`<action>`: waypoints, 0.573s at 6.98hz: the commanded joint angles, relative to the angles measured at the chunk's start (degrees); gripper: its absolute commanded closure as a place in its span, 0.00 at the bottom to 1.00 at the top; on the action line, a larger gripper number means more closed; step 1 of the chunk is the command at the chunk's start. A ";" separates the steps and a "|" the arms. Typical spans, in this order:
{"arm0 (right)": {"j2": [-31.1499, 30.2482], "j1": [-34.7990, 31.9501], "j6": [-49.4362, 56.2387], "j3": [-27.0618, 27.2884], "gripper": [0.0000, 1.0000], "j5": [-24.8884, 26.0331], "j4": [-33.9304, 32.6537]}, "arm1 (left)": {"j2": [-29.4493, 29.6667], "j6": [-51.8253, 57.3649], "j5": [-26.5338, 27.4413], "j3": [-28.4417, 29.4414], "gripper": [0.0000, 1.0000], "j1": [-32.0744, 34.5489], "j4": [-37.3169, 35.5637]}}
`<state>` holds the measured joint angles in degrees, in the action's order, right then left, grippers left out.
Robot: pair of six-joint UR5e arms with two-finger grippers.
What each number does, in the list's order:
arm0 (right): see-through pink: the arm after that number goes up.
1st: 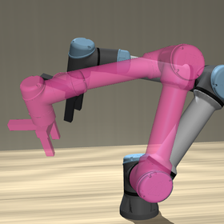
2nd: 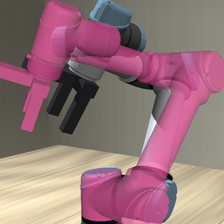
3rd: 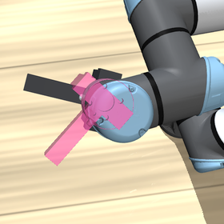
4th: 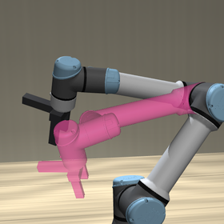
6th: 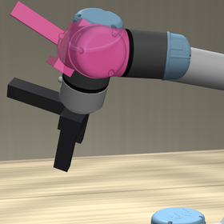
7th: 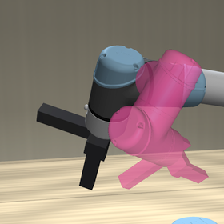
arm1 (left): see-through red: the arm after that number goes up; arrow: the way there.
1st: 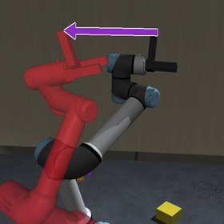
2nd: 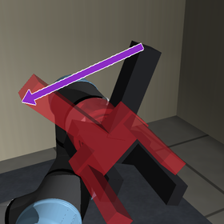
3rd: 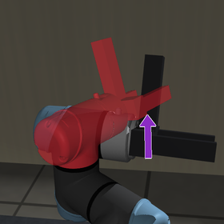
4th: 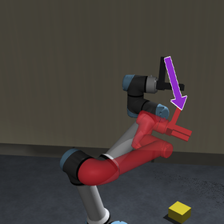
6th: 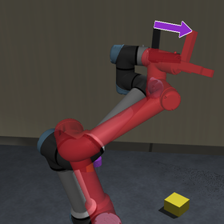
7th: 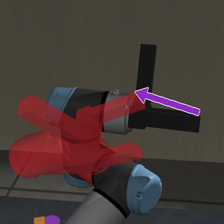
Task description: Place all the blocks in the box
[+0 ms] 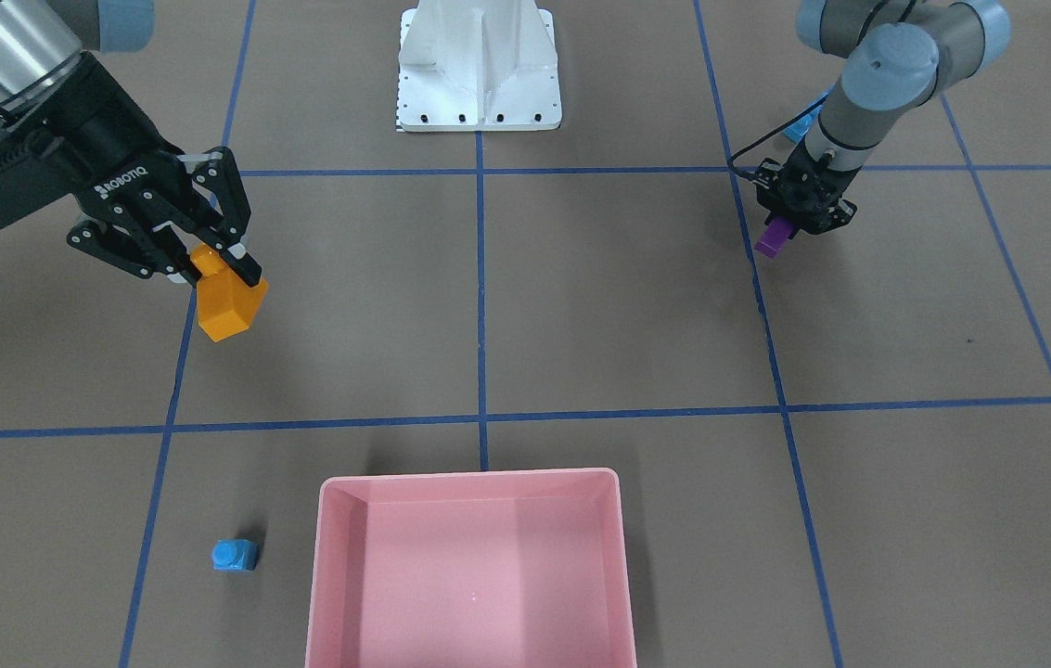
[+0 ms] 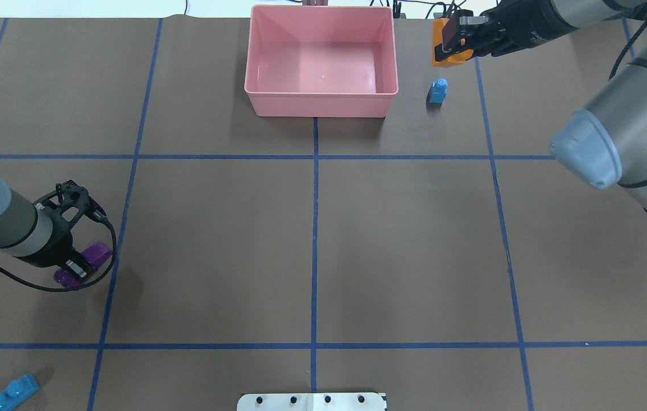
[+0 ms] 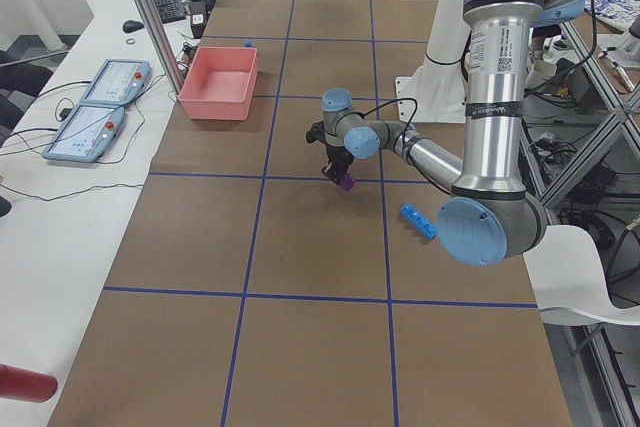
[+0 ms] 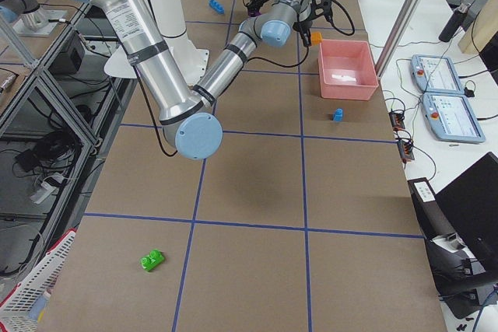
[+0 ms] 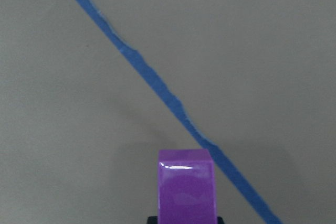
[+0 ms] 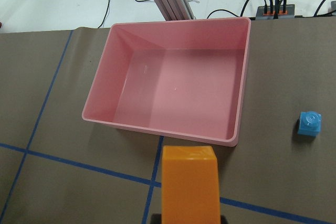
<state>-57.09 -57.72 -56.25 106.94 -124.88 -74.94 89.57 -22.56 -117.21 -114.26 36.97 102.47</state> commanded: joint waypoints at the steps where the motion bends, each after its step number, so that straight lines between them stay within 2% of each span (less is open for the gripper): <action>1: 11.14 2.25 0.00 -14.30 1.00 1.65 0.14 | -0.01 -4.83 -2.05 -3.50 1.00 0.38 -0.07; 2: 16.60 2.78 0.61 -22.56 1.00 1.74 0.49 | 0.08 -5.82 -3.10 -4.47 1.00 0.47 -0.07; 4: 28.11 4.19 2.02 -42.41 1.00 4.01 0.84 | 0.08 -5.83 -4.68 -6.05 1.00 2.30 0.01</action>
<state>-36.30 -54.37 -54.94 76.38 -122.34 -74.25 89.63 -28.17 -120.77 -119.23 38.16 102.41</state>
